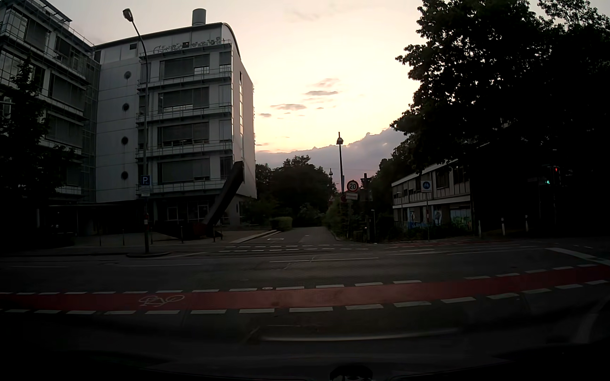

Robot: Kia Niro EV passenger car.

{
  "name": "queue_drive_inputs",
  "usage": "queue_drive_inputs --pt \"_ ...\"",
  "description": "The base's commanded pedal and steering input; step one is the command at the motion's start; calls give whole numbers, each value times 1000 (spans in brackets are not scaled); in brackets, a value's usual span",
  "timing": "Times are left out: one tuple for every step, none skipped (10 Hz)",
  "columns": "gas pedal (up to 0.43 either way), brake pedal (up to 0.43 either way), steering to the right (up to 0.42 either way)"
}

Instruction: Follow the waypoints while adhering to traffic rules and regulations

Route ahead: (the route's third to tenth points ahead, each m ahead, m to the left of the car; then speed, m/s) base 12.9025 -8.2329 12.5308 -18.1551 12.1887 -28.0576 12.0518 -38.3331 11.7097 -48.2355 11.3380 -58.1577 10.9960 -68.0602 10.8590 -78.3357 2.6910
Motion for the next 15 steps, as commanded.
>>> queue_drive_inputs --pt "0 177 56" --pt "0 171 74" --pt "0 177 95" --pt "0 165 118" --pt "0 159 148" --pt "0 146 171" --pt "0 116 194" --pt "0 55 217" --pt "0 6 239" --pt "0 0 258" --pt "0 0 285" --pt "0 0 309" --pt "0 0 323" --pt "0 0 341" --pt "28 0 353"
